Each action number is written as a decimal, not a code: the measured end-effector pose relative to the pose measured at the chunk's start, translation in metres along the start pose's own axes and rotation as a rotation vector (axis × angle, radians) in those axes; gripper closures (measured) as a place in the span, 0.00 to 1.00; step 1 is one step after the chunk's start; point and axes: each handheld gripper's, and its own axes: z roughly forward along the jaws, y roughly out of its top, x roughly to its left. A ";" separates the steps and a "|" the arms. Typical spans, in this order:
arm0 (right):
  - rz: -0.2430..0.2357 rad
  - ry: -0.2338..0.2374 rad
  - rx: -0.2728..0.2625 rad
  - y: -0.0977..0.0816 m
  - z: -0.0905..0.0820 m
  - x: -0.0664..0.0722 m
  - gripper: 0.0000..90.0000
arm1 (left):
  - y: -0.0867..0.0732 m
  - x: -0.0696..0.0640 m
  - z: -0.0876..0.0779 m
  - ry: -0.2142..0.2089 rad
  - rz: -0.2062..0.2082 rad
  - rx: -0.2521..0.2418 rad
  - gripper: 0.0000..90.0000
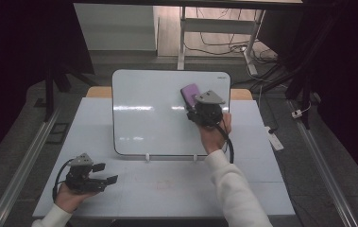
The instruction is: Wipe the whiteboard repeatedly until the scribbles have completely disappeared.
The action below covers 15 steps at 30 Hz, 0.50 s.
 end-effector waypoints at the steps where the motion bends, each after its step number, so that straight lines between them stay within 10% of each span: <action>1: -0.016 0.017 0.003 -0.001 0.001 0.008 0.45 | 0.000 0.000 0.000 0.000 -0.001 0.000 0.23; 7: -0.059 0.125 0.024 -0.012 0.003 0.034 0.45 | 0.000 0.000 0.000 -0.001 -0.001 0.000 0.23; 15: -0.027 0.209 0.018 -0.031 -0.027 0.020 0.45 | 0.001 0.002 0.001 0.001 -0.001 0.002 0.23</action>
